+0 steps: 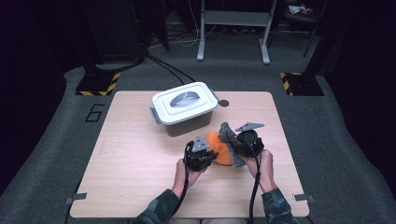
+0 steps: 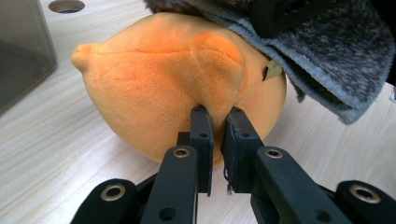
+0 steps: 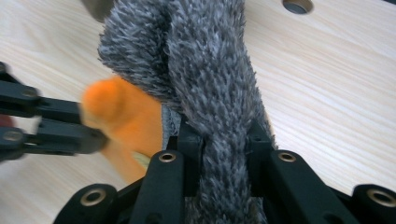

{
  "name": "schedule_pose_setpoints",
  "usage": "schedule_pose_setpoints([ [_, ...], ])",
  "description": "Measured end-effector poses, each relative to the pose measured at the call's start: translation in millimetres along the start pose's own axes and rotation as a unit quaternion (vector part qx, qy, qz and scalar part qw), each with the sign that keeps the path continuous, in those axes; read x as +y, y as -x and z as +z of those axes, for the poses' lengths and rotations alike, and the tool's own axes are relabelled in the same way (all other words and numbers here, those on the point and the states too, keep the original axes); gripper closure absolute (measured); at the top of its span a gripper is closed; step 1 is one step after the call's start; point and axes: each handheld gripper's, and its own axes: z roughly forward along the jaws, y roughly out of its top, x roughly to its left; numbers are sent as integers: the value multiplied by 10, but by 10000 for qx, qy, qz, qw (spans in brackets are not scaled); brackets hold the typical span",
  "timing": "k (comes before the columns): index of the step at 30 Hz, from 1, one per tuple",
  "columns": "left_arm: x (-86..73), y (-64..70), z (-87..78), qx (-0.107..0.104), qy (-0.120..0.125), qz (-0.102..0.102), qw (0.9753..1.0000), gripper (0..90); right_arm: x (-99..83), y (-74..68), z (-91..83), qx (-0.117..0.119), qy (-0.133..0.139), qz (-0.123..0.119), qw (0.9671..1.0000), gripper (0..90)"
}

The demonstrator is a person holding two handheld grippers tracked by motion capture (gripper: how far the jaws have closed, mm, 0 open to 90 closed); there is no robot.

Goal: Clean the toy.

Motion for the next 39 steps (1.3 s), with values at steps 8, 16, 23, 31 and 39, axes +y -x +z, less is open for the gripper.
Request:
schedule_pose_setpoints([
  [8,-18,-7,2,-6,-10,-21,10000,831,-141,264,62,-149,-143,351,9992,743],
  [16,-26,-18,0,11,1,-29,10000,831,-266,436,182,-245,-355,641,9970,743],
  [23,-38,-27,-1,14,9,-47,10000,831,-396,549,385,-246,-691,964,9926,742],
  [31,-44,-51,-13,26,-9,-13,10000,831,-503,626,482,-254,-834,1059,9905,741],
  [39,-45,-47,-14,13,5,-52,10000,830,-295,563,-36,-489,-199,893,9946,741],
])
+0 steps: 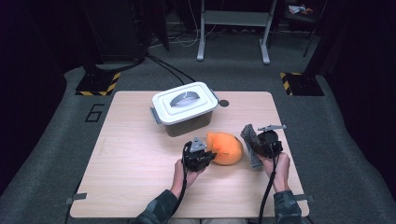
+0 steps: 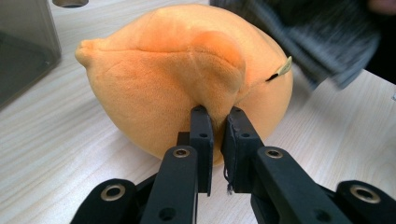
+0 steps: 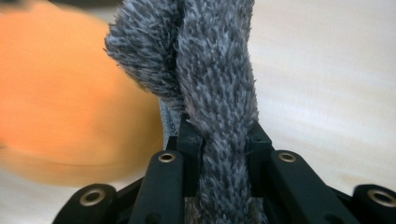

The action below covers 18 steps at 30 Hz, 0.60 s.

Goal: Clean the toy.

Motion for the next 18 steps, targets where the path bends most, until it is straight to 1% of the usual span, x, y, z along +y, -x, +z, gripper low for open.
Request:
schedule_pose_setpoints([
  [1,0,0,0,0,0,0,10000,830,0,0,0,0,0,0,10000,741],
  [2,1,0,0,3,0,5,10000,829,69,-102,-133,87,174,-186,9996,741],
  [3,-1,1,1,9,8,-1,10000,828,102,-158,-176,139,230,-304,9992,741],
  [4,0,-8,0,19,17,40,10000,827,129,-229,-206,186,279,-333,9989,741],
  [5,-1,-9,0,22,20,38,10000,826,149,-291,-216,258,259,-450,9983,740],
  [6,0,-11,-1,29,10,46,10000,825,168,-347,-198,315,260,-559,9976,740],
  [7,0,-11,-1,29,10,46,10000,824,168,-347,-198,315,260,-559,9976,740],
  [8,0,-13,-2,31,18,42,10000,824,178,-412,-165,403,224,-631,9969,740],
  [9,0,-16,-3,24,14,42,10000,822,183,-463,-129,401,153,-662,9969,741],
  [10,-4,-20,-5,44,10,31,10000,819,182,-506,-55,413,64,-784,9961,741],
  [11,-4,-20,-5,44,10,31,10000,816,182,-506,-55,413,64,-784,9961,741],
  [12,-11,-30,-4,17,19,18,10000,812,174,-525,11,367,7,-811,9960,742],
  [15,-14,-35,-4,-11,55,-24,10000,791,178,-516,43,353,-37,-743,9966,742],
  [18,-8,-26,-8,12,64,16,10000,738,194,-514,54,304,-69,-763,9966,741],
])
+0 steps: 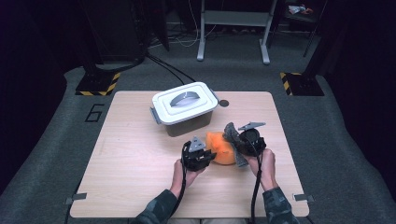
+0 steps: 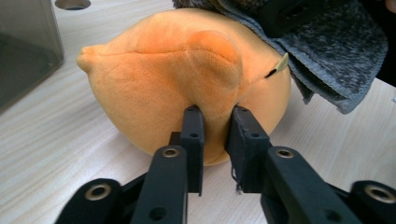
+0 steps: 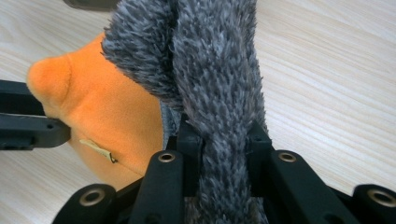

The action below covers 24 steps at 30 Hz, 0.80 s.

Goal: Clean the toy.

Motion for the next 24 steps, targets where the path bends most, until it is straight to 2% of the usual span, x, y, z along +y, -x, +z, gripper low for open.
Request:
schedule_pose_setpoints([
  [3,2,-10,-9,42,-24,61,10000,667,19,10,12,1,-34,-15,10000,741],
  [7,2,-7,3,123,-149,170,9997,525,37,30,31,-18,-32,-26,10000,741],
  [8,5,-9,22,204,-236,248,9992,504,49,39,38,-7,-57,-7,10000,741],
  [11,10,2,40,322,-251,297,9987,442,58,52,47,3,-56,4,10000,741],
  [14,33,38,70,470,-272,473,9974,420,67,69,59,29,-58,-2,10000,741],
  [15,33,38,70,470,-272,473,9974,422,67,69,59,29,-58,-2,10000,741],
  [16,48,50,86,486,-306,583,9966,424,65,80,62,43,-59,17,10000,741],
  [17,48,50,86,486,-306,583,9966,428,65,82,65,49,-57,16,10000,741],
  [18,60,63,103,436,-354,668,9962,444,66,89,69,47,-41,10,10000,741],
  [19,60,63,103,436,-354,668,9962,476,66,91,71,45,-37,16,10000,741],
  [20,65,80,120,426,-342,771,9955,510,65,91,76,66,-37,25,10000,741],
  [22,71,84,132,389,-391,854,9948,594,67,87,79,50,-49,40,10000,741],
  [24,66,84,148,372,-365,870,9948,674,67,97,83,70,-11,25,10000,742],
])
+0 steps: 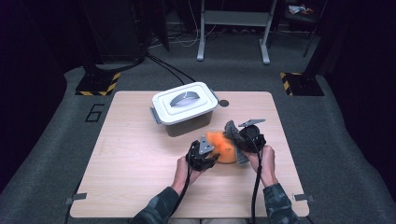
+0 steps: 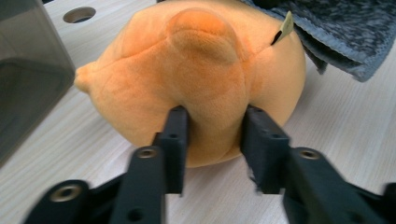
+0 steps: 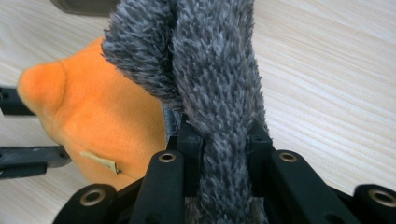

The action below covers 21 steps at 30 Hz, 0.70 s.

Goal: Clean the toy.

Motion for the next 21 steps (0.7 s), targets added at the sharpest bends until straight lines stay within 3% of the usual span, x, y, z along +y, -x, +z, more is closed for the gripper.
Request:
schedule_pose_setpoints([
  [5,5,-3,6,-33,50,-141,9999,814,-19,28,-22,4,105,76,9999,742],
  [12,71,-23,-51,-151,166,-515,9984,838,-66,31,-186,-50,312,189,9993,742],
  [15,111,-34,-91,-210,222,-738,9968,839,-67,-41,-300,-2,400,102,9991,742],
  [21,176,-18,-173,-269,300,-880,9953,838,-26,-251,-467,115,562,-144,9982,741],
])
